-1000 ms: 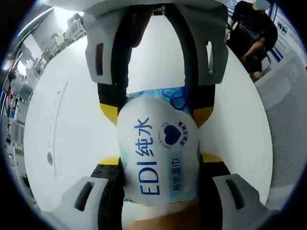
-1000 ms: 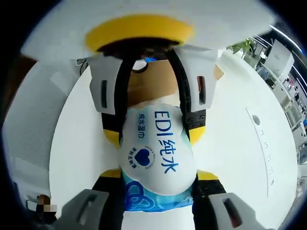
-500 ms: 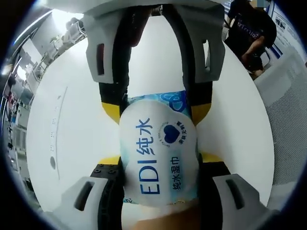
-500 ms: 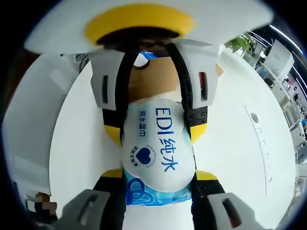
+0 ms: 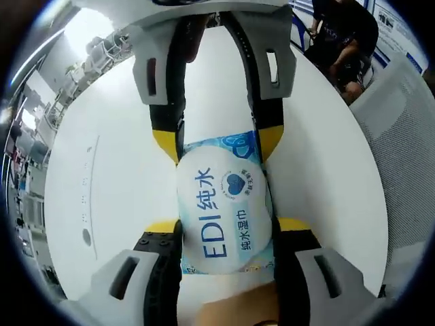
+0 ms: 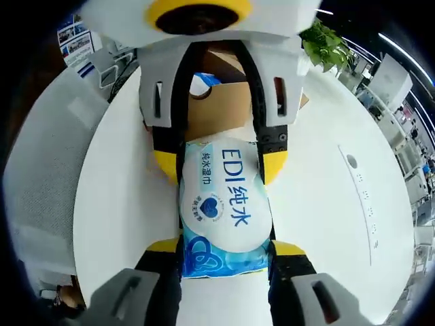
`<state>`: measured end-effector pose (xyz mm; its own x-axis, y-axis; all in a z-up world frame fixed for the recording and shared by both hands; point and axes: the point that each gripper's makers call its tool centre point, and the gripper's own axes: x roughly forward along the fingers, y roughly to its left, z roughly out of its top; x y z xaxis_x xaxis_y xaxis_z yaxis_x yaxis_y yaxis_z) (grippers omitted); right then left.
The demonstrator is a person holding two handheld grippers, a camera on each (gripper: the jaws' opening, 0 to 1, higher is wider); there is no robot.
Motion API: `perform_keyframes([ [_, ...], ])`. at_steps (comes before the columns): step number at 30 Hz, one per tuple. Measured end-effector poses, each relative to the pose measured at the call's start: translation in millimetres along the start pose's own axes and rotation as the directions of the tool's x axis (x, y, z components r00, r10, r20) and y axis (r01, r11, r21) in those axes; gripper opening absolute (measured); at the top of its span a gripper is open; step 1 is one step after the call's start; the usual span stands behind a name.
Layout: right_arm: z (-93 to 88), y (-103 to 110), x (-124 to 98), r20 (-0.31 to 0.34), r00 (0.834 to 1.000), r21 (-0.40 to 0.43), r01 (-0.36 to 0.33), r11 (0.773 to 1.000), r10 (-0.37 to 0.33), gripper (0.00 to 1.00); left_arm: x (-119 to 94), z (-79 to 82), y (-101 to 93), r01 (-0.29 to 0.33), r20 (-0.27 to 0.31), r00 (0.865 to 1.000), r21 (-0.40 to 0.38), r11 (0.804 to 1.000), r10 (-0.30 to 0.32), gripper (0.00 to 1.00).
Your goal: Operate the shoe box by opening the lid, removing the specified soft item, and placing it in the target area until the item is outside and the box remains undamaged.
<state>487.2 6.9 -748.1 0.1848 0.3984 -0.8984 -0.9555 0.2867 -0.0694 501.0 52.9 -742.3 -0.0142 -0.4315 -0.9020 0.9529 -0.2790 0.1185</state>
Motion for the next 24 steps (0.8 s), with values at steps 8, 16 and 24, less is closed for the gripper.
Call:
perform_keyframes([
  [8, 5.8, 0.7, -20.4, 0.051, 0.997, 0.111, 0.045, 0.993, -0.051, 0.49, -30.8, -6.5, 4.4, -0.043, 0.033, 0.998, -0.059, 0.997, 0.045, 0.44],
  [16, 25.7, 3.2, -44.1, 0.166, 0.979, 0.259, 0.075, 0.963, -0.121, 0.52, -67.0, -13.1, 3.0, -0.125, 0.113, 0.984, -0.139, 0.982, 0.141, 0.45],
  [24, 41.3, 6.6, -69.3, 0.273, 0.939, 0.42, 0.078, 0.904, -0.208, 0.53, -101.9, -29.1, -13.8, -0.166, 0.139, 0.97, -0.216, 0.962, 0.199, 0.47],
])
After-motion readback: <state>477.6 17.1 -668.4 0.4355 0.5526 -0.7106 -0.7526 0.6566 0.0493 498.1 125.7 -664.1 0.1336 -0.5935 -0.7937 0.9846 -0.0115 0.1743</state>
